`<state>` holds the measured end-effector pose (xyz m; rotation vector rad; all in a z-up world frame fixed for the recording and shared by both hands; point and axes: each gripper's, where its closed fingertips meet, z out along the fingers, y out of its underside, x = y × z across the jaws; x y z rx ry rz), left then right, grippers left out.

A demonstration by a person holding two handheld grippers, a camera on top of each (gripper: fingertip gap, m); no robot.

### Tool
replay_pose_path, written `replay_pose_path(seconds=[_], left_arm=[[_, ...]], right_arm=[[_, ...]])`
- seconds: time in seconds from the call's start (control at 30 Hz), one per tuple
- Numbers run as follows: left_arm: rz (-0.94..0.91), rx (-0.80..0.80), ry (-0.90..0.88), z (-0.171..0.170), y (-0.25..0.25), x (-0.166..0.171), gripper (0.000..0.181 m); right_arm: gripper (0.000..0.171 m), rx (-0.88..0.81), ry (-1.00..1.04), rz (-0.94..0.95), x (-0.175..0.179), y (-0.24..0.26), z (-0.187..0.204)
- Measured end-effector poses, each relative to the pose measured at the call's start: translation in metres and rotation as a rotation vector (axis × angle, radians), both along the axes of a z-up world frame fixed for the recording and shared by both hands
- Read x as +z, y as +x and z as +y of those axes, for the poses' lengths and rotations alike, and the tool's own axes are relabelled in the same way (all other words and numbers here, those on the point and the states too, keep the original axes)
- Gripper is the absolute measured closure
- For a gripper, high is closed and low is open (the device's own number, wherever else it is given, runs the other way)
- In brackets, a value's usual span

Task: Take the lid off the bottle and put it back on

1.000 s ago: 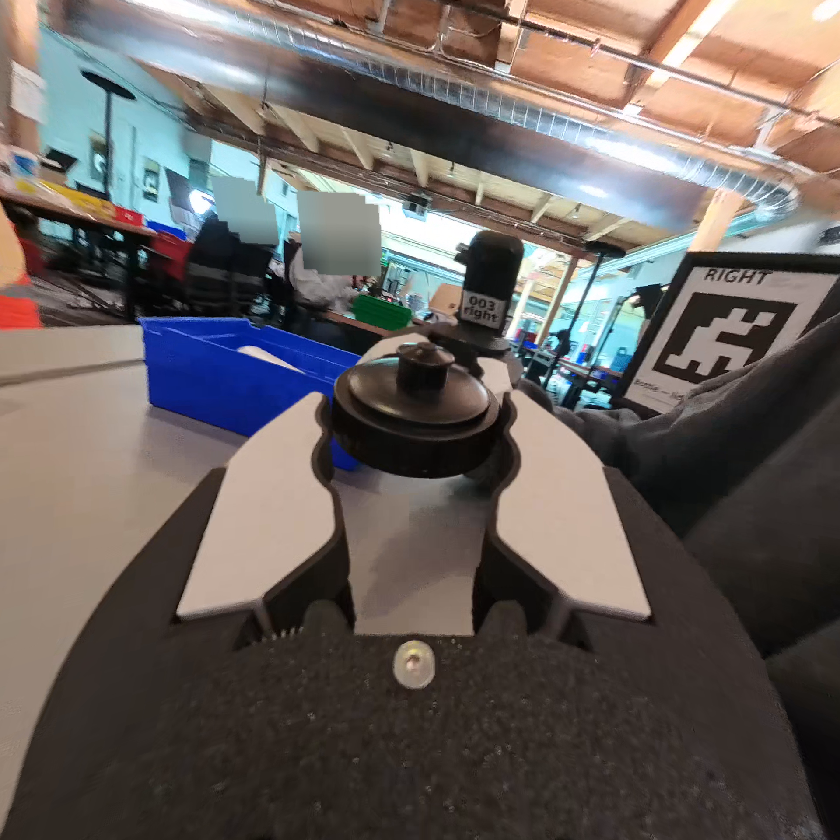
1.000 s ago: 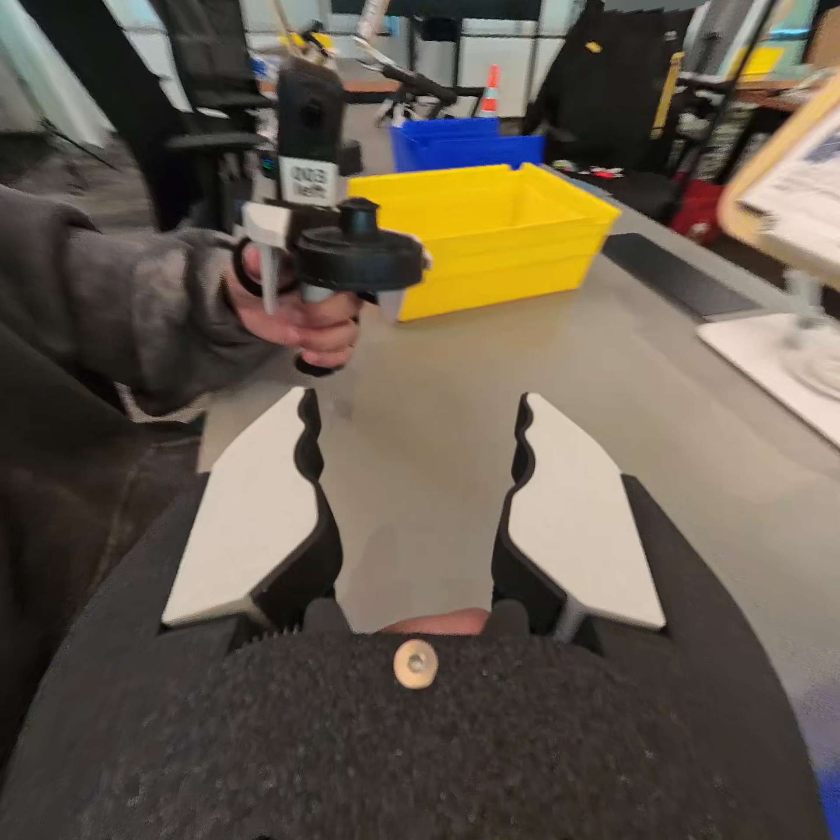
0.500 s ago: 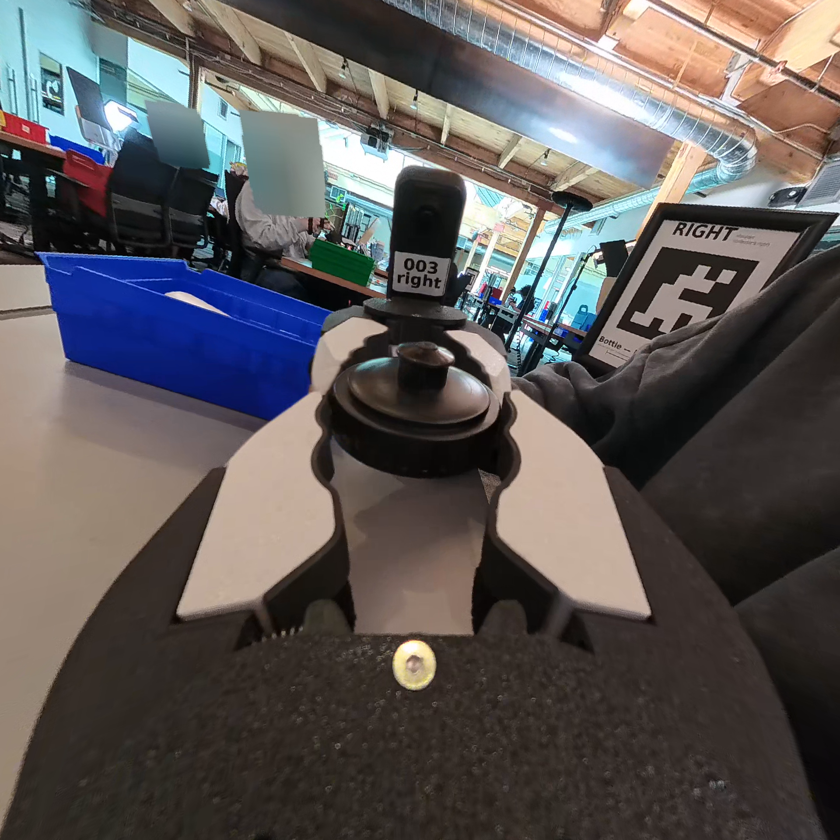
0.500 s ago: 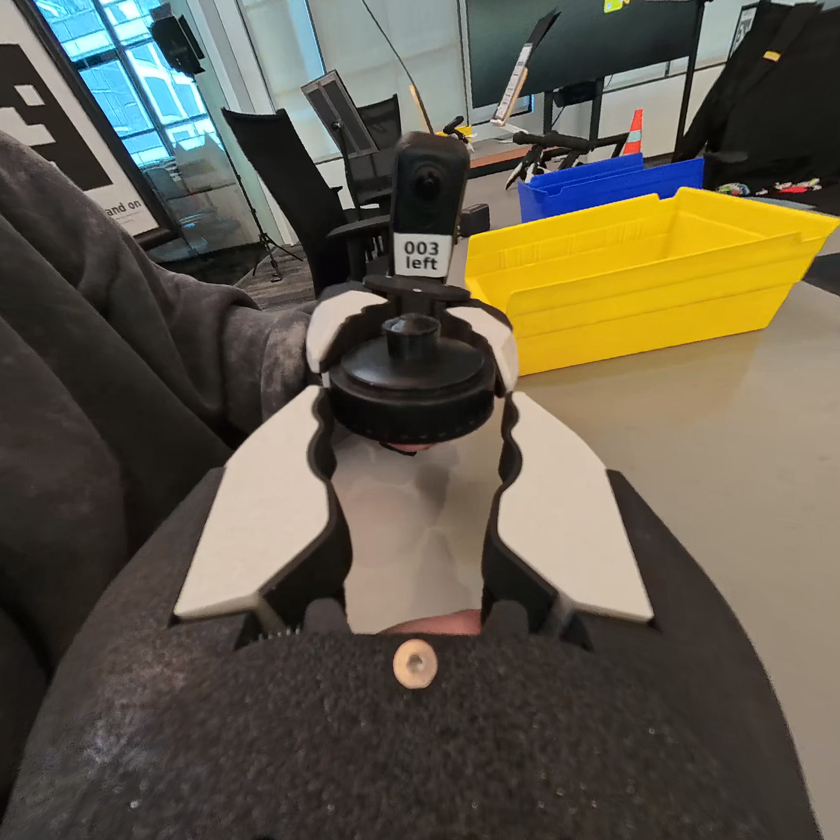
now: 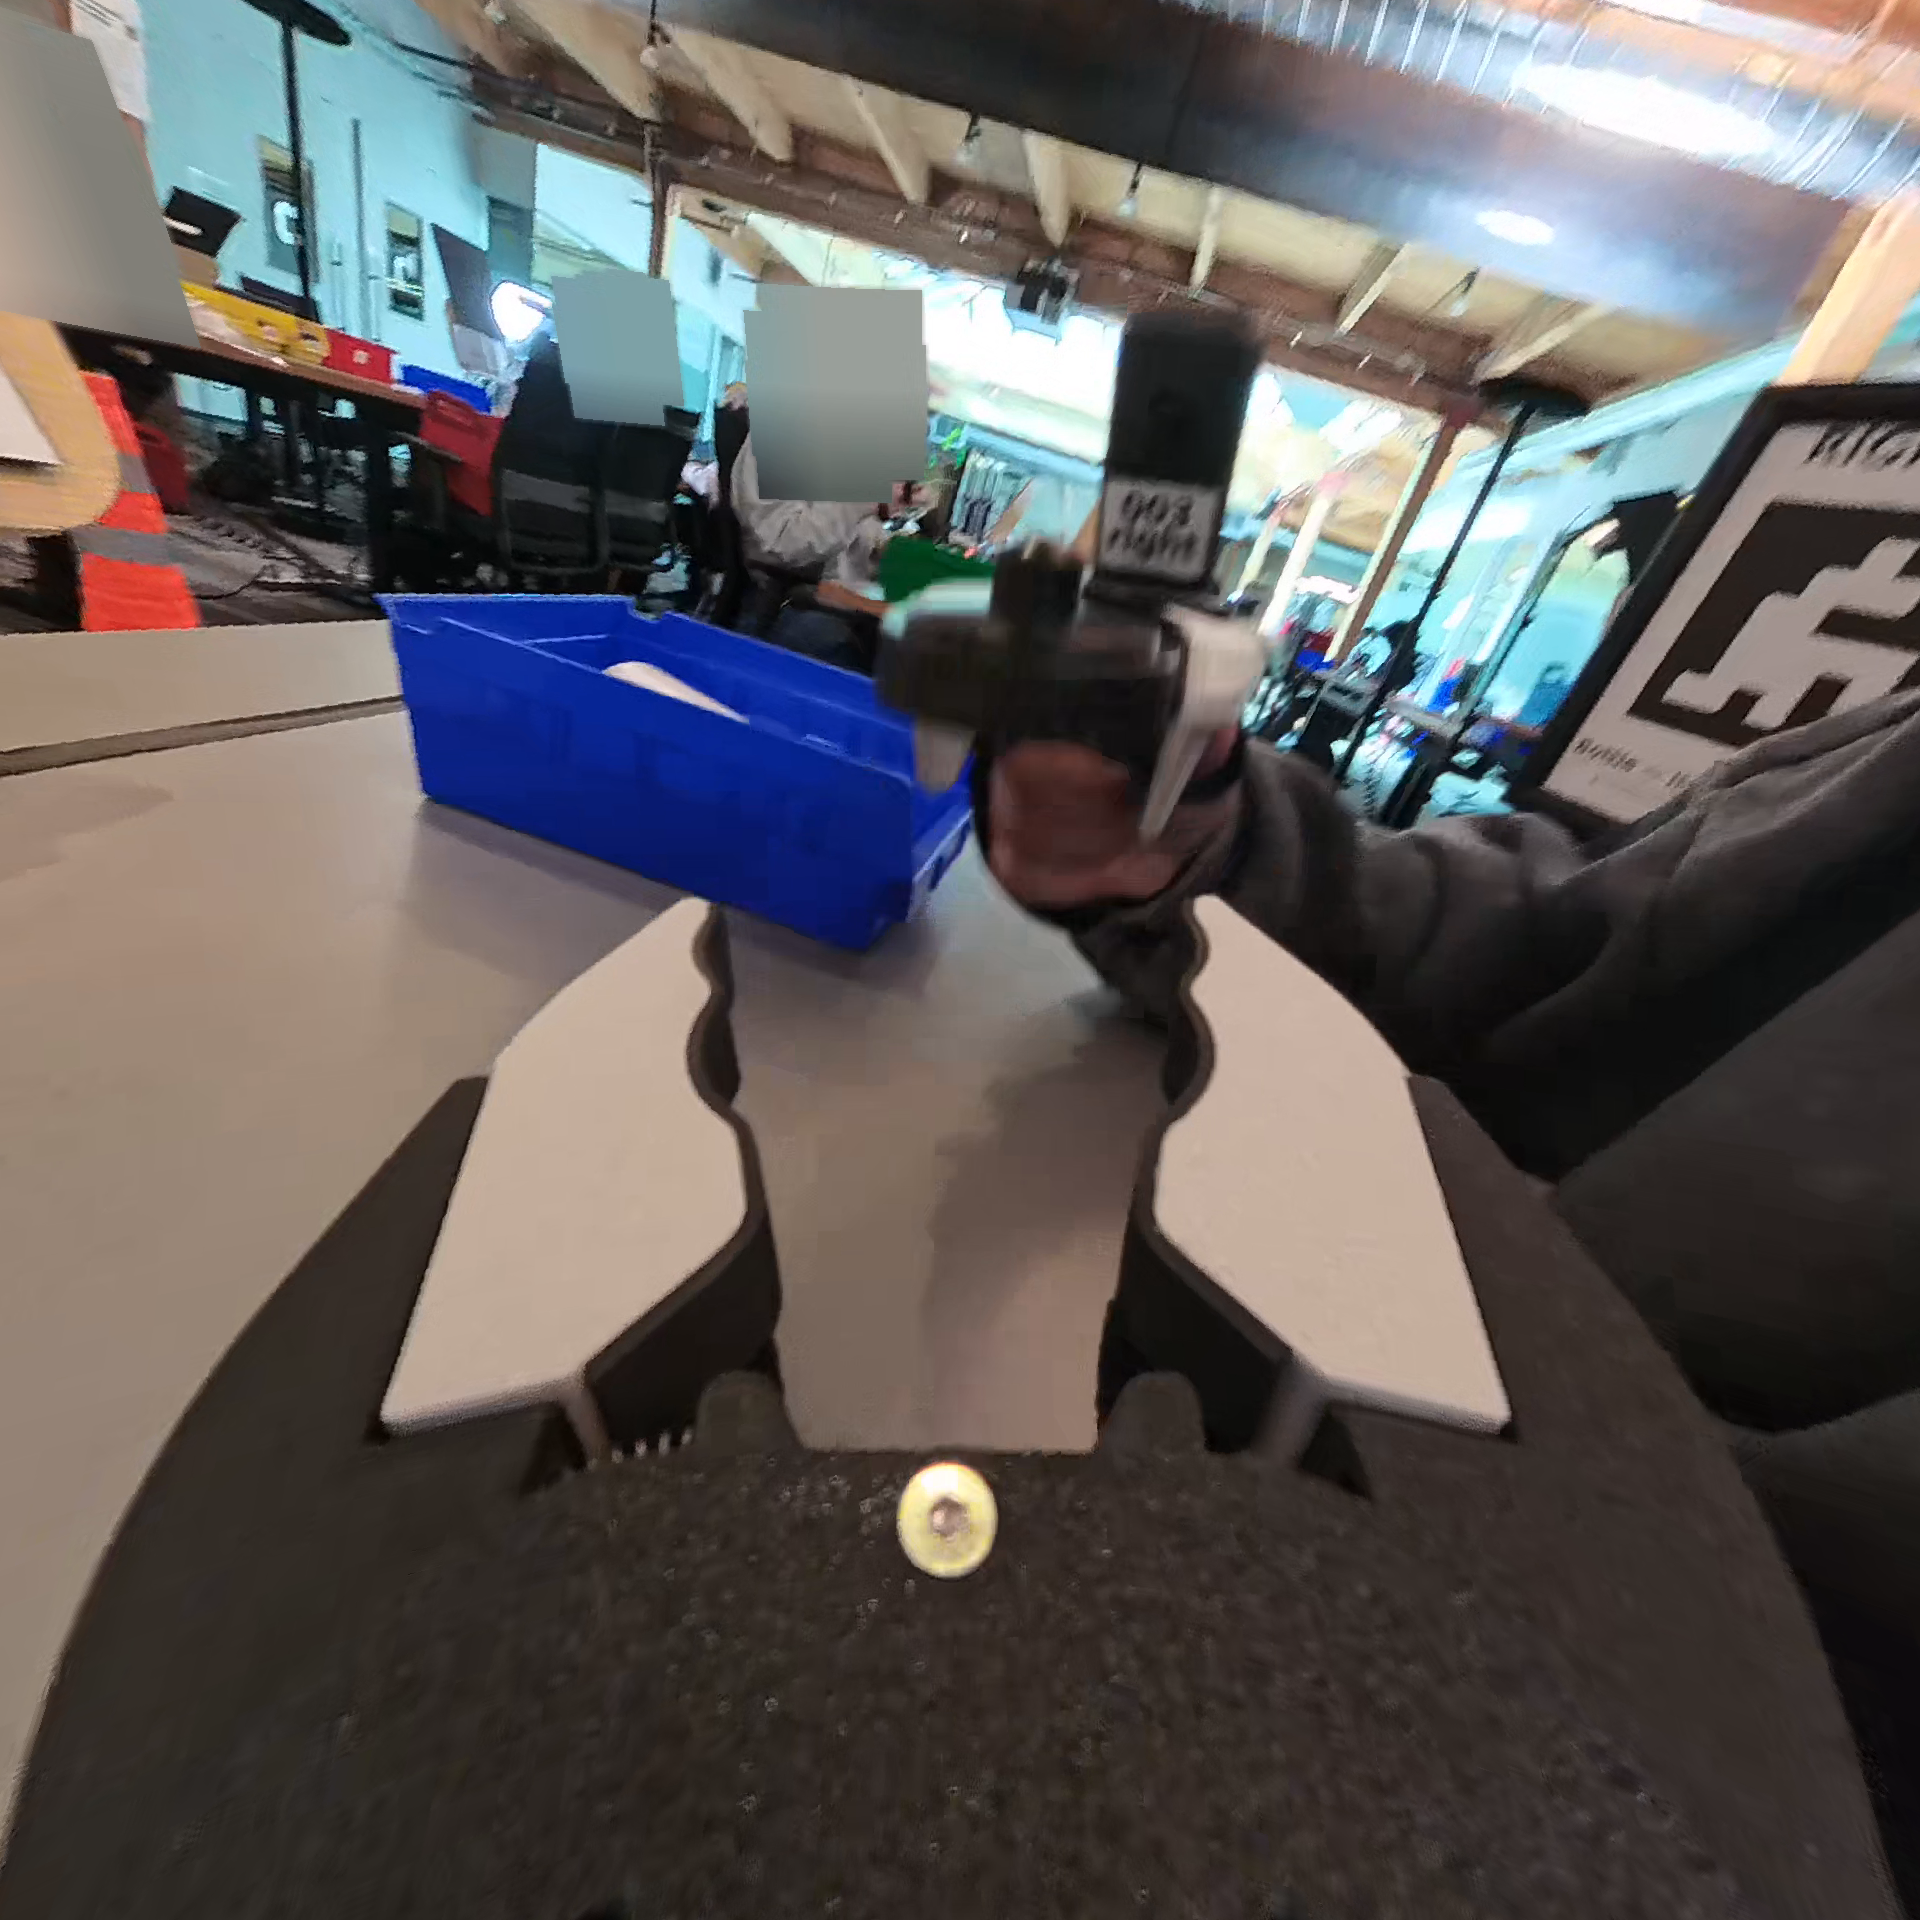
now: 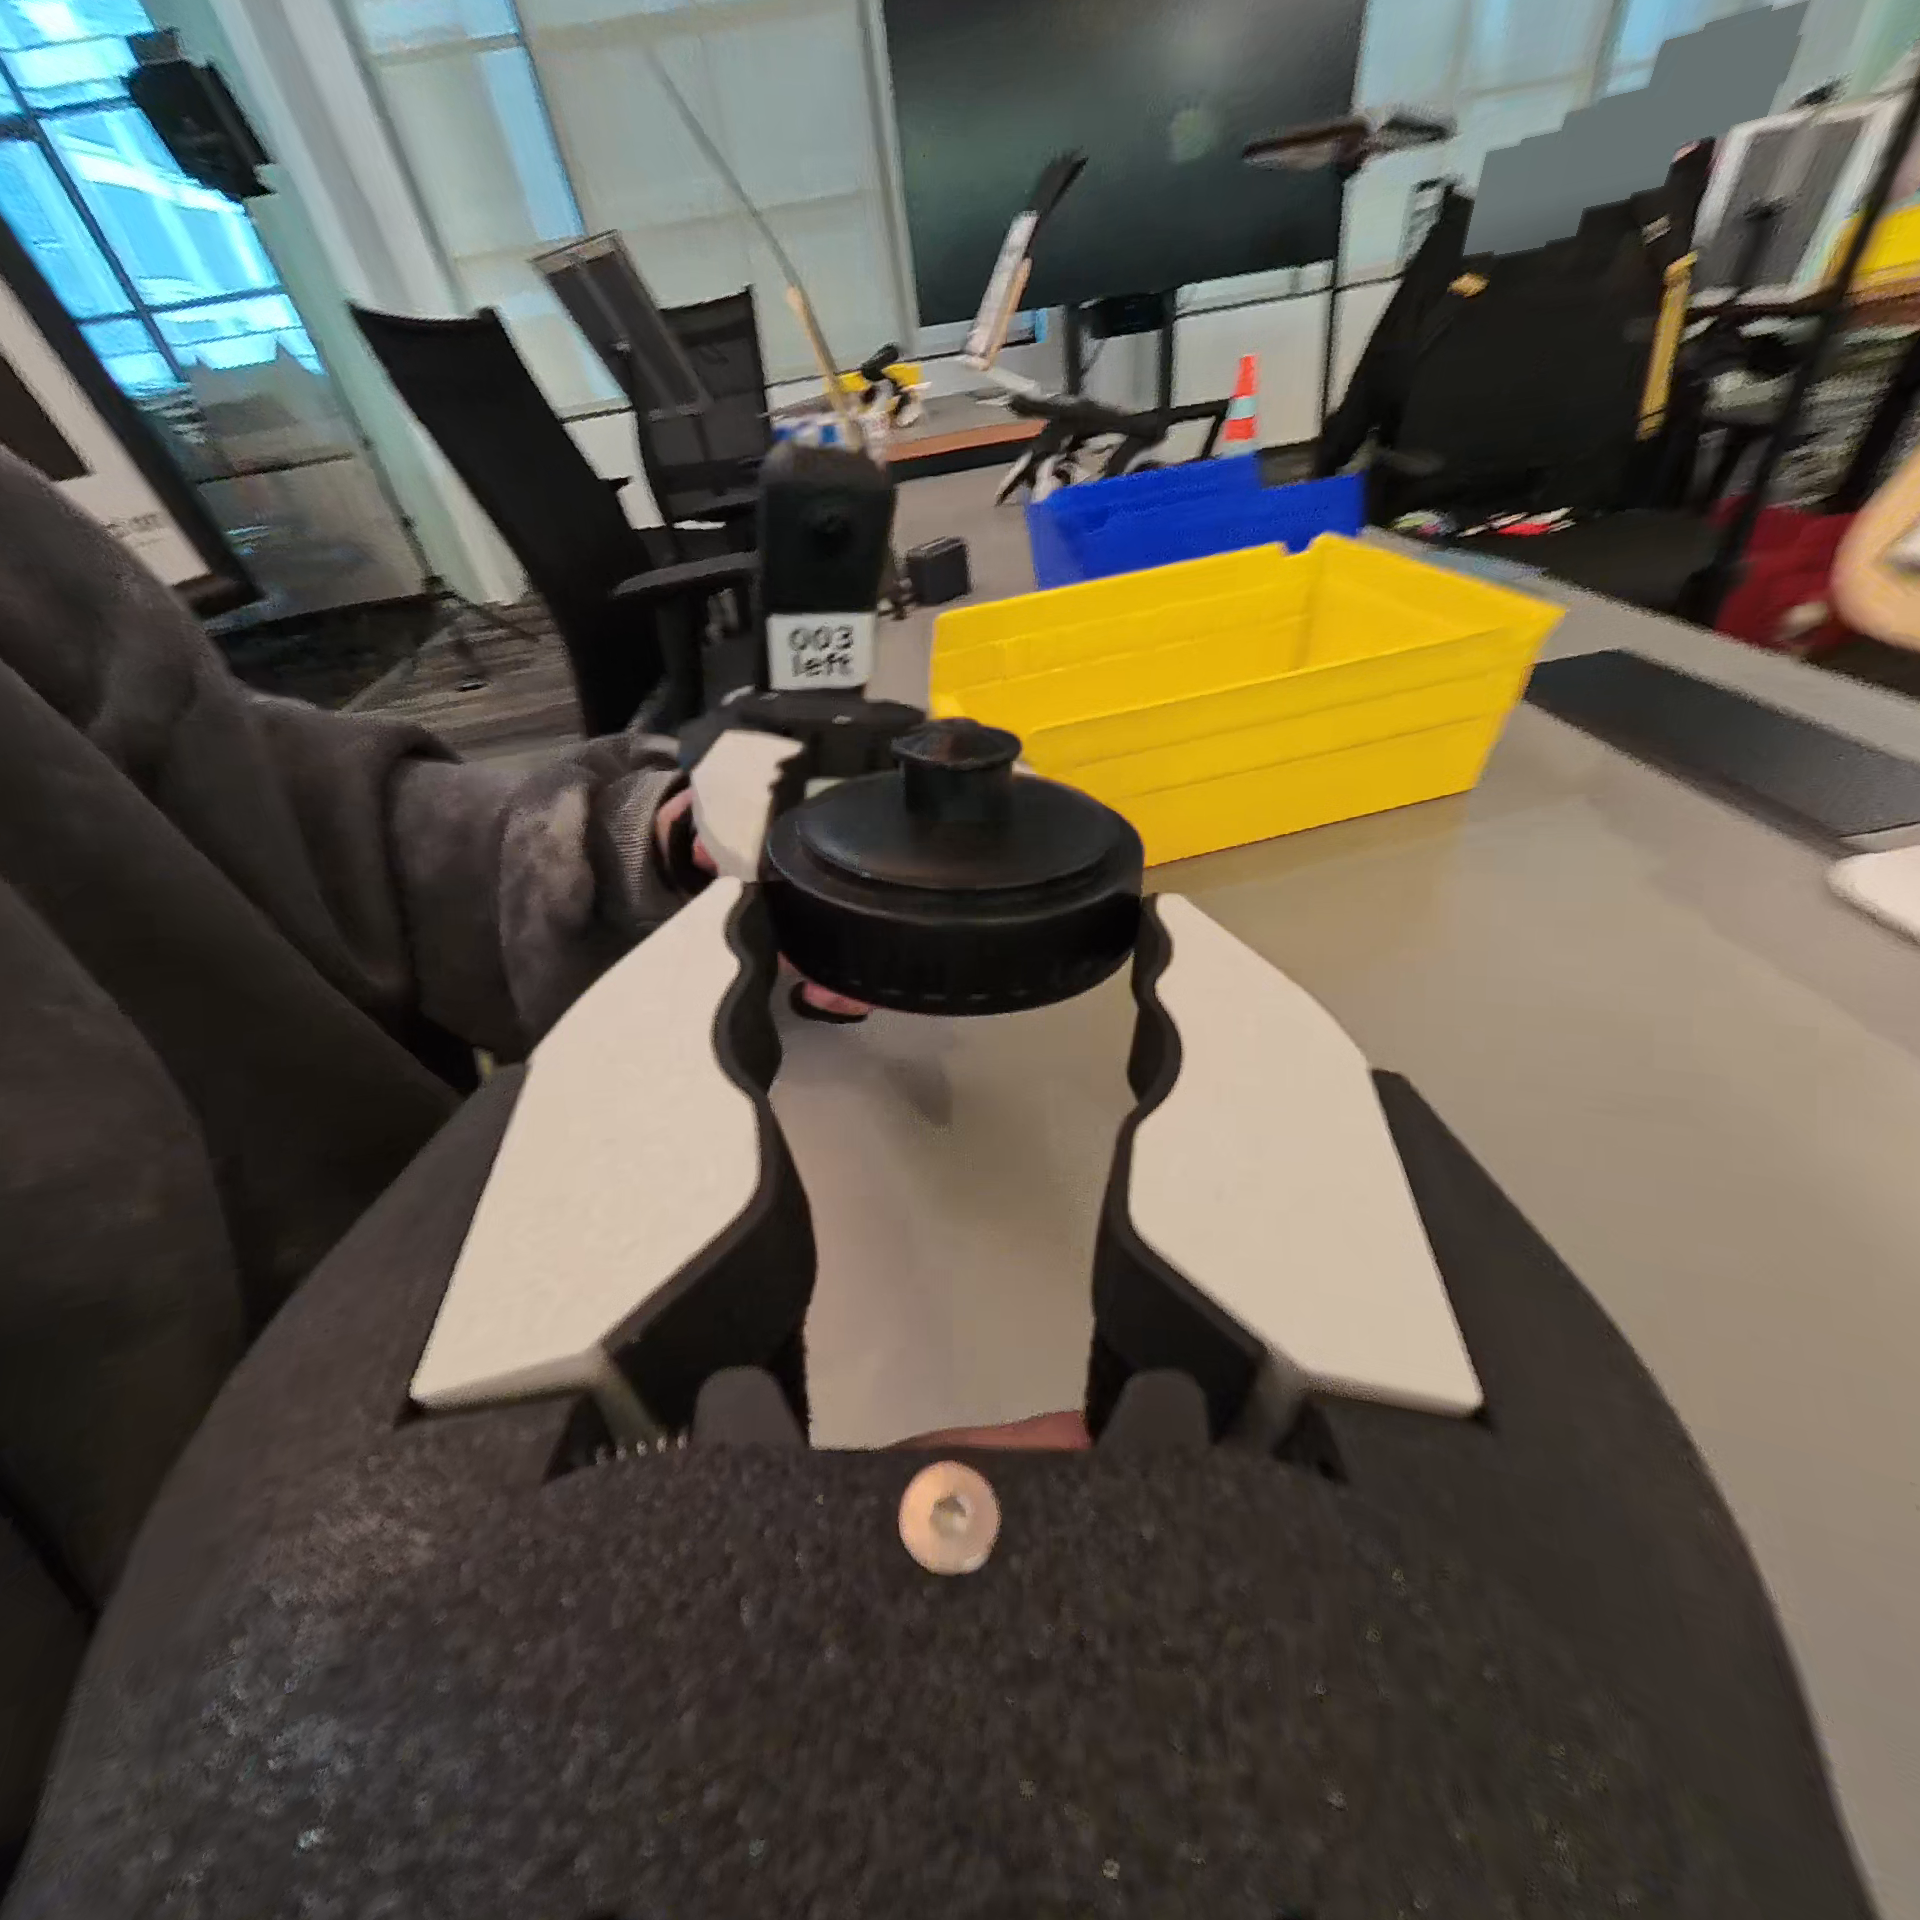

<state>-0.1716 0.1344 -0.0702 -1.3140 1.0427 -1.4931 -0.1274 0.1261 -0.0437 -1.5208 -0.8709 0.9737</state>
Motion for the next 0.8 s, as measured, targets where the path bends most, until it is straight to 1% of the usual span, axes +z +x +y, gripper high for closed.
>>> replay_pose_path(seconds=[0.07,0.17,0.23,0.27,0.3,0.37,0.47,0.63,0.73,0.8], left_arm=[[-0.010,0.021,0.023,-0.001,-0.001,0.003,0.104],[-0.060,0.007,-0.022,-0.004,0.000,0.010,0.108],[-0.056,-0.019,-0.052,-0.007,0.002,0.008,0.109],[-0.044,-0.023,-0.055,-0.007,0.003,0.006,0.110],[-0.036,-0.026,-0.051,-0.008,0.005,0.005,0.111],[-0.035,-0.031,-0.038,-0.009,0.006,0.005,0.113],[-0.027,-0.041,-0.035,-0.012,0.008,0.004,0.113],[0.006,-0.051,-0.019,-0.016,0.012,-0.002,0.113],[0.025,-0.048,0.003,-0.017,0.012,-0.005,0.113],[0.029,-0.048,0.006,-0.018,0.012,-0.006,0.113]], right_arm=[[0.105,-0.113,0.055,-0.033,0.020,0.033,0.001],[0.105,-0.324,0.137,-0.156,0.049,0.104,0.005],[0.105,-0.492,0.153,-0.312,0.054,0.165,0.012],[0.105,-0.557,0.124,-0.396,0.049,0.195,0.016],[0.105,-0.602,0.061,-0.485,0.037,0.223,0.018],[0.105,-0.640,-0.088,-0.666,0.004,0.271,0.021],[0.105,-0.635,-0.305,-0.884,-0.047,0.317,0.023],[0.105,-0.589,-0.476,-1.096,-0.098,0.332,0.037],[0.104,-0.625,-0.512,-1.244,-0.115,0.340,0.050],[0.104,-0.629,-0.537,-1.282,-0.124,0.339,0.055]])
